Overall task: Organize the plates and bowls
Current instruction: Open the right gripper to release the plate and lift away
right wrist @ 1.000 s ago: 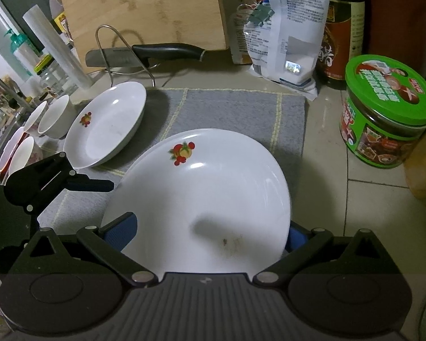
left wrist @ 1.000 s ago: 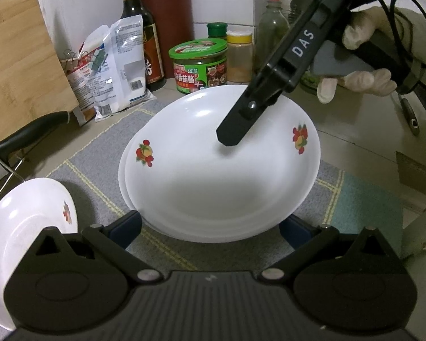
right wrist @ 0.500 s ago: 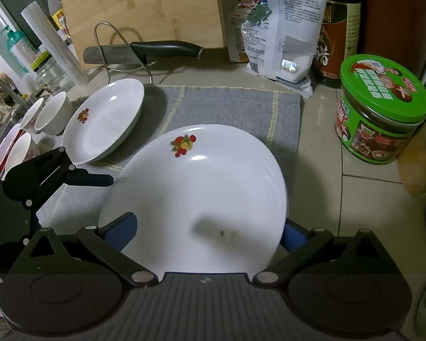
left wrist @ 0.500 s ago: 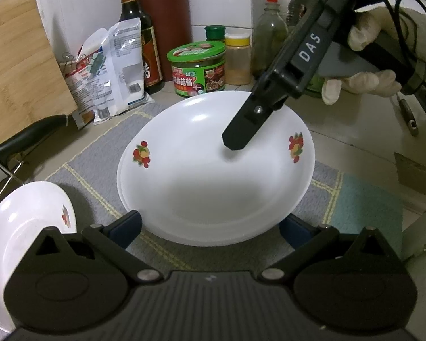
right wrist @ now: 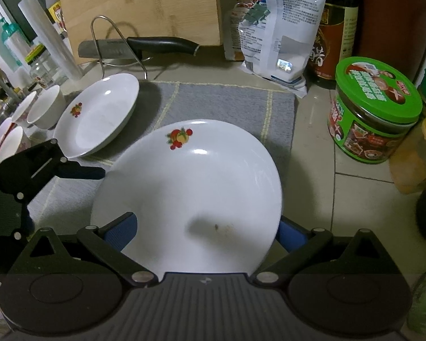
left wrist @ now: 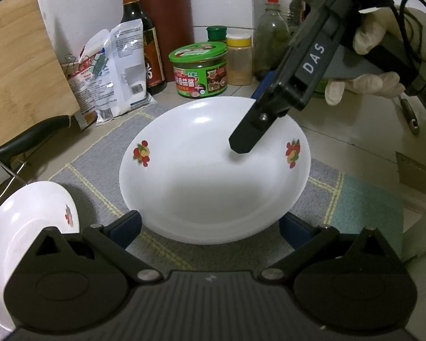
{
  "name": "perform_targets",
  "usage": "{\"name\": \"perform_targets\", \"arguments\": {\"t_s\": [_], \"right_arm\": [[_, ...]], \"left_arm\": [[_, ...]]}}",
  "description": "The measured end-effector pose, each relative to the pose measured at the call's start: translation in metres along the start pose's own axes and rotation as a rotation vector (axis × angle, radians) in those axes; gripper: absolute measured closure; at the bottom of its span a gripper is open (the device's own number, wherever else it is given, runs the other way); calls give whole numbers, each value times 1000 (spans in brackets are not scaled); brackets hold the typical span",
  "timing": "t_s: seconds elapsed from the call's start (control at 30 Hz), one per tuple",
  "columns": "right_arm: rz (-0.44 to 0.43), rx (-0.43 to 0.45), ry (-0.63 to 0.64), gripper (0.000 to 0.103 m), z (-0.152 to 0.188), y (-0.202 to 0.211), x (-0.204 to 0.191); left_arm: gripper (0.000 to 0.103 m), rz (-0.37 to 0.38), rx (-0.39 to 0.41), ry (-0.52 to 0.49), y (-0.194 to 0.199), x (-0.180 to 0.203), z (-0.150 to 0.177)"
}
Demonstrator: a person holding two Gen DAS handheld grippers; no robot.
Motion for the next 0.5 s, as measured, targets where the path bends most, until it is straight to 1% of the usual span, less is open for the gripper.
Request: {"name": "perform_targets", "arguments": {"t_s": [0.07, 0.17, 0.27, 0.4, 0.5], "right_arm": [[15, -5, -6, 0, 1, -1, 2], [29, 11, 9, 0, 1, 1, 0], [68, 48, 39, 0, -2, 7, -5], [111, 112, 93, 0, -7, 17, -18], [147, 168, 153, 0, -13, 23, -32]], "left_arm": [[0, 0, 3, 3, 1, 0, 0], [0, 2, 21, 33, 6, -2, -1], [0, -41, 41, 59, 14, -7, -2], [0, -91, 80, 121, 32, -12, -2], [0, -165, 101, 165, 47, -17, 3]]}}
Point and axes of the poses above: each gripper's, at about its wrist camera, not at the fingertips, and y roughly against the way its jaws point, x to its right, z to its underside, the point moved 7 cm from there along -y, roughly the way its jaws point, and after that the axes turned 8 degrees about y, right-handed, at the moved point
